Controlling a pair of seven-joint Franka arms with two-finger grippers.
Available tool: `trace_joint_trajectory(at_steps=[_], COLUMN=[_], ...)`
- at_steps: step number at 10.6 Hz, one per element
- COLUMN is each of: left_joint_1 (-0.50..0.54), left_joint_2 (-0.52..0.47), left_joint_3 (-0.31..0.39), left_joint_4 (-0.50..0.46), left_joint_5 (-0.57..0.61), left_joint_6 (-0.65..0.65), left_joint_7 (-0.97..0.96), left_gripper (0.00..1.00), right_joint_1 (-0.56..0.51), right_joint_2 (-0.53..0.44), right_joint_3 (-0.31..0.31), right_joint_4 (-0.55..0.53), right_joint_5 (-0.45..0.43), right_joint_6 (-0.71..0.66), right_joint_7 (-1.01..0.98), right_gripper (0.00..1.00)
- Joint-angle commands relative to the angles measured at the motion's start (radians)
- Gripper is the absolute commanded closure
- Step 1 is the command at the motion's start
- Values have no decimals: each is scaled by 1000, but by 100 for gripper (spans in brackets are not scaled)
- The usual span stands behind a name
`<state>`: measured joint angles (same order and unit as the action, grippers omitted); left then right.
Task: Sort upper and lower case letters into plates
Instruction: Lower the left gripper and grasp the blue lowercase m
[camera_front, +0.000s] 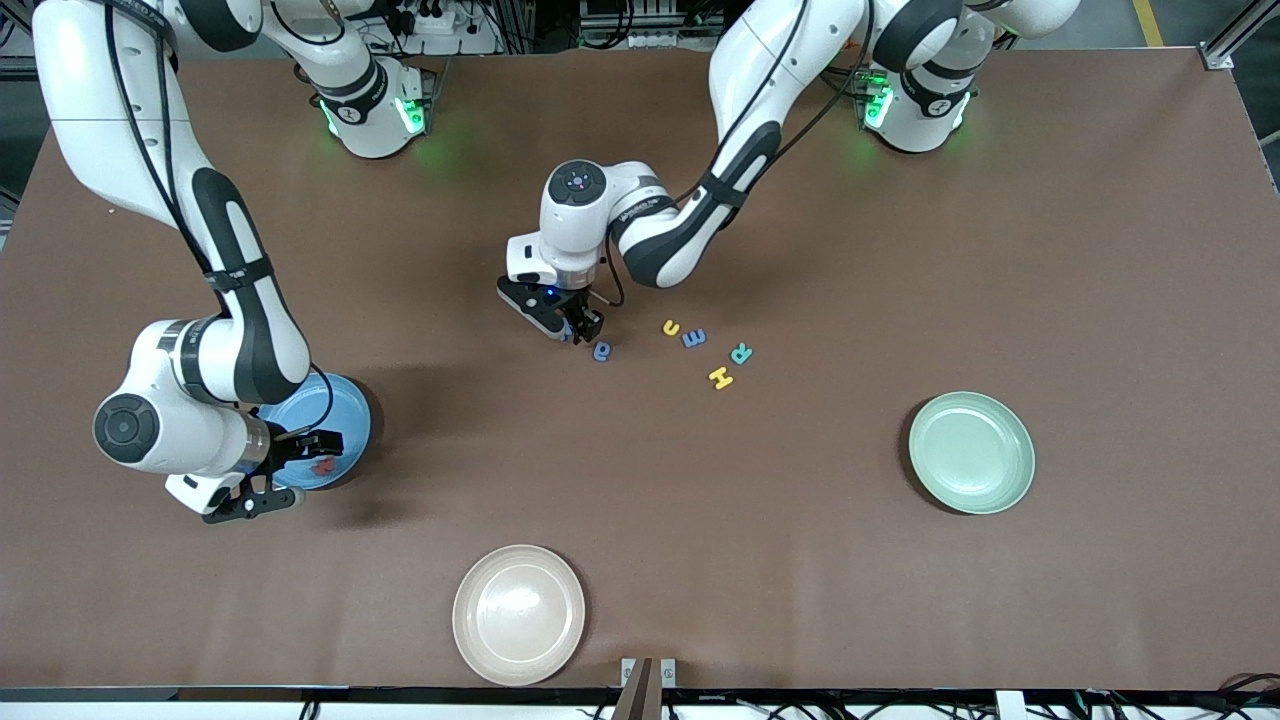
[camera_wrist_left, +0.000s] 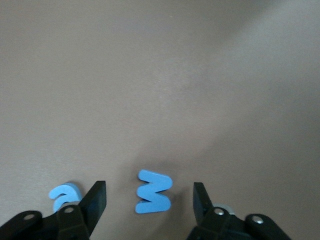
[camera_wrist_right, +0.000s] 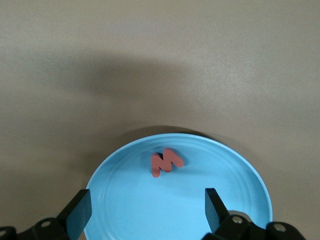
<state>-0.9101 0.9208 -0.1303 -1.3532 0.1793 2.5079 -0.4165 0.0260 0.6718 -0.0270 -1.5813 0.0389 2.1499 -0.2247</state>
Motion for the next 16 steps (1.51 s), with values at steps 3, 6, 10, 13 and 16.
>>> trace_joint_trajectory(at_steps=[3, 6, 10, 13, 16], left_joint_1=[-19, -32, -33, -41, -49], left_joint_2=[41, 41, 39, 39, 41], left_joint_3=[24, 31, 40, 46, 51], left_joint_4=[40, 40, 39, 37, 36], left_joint_5=[28, 28, 28, 29, 29], left_joint_6=[11, 11, 11, 11, 11], left_joint_7=[-27, -28, -30, -30, -30], left_gripper=[29, 34, 41, 41, 41], right_joint_1=[-8, -8, -8, -8, -8], right_joint_2=[-15, -15, -15, -15, -15], right_joint_3=[9, 9, 10, 10, 10], right_joint_4=[-5, -5, -6, -6, -6], right_joint_5=[-1, -1, -1, -1, -1], right_joint_6=[-10, -10, -10, -10, -10], right_joint_7=[-11, -10, -10, -11, -11], right_gripper=[0, 0, 0, 0, 0])
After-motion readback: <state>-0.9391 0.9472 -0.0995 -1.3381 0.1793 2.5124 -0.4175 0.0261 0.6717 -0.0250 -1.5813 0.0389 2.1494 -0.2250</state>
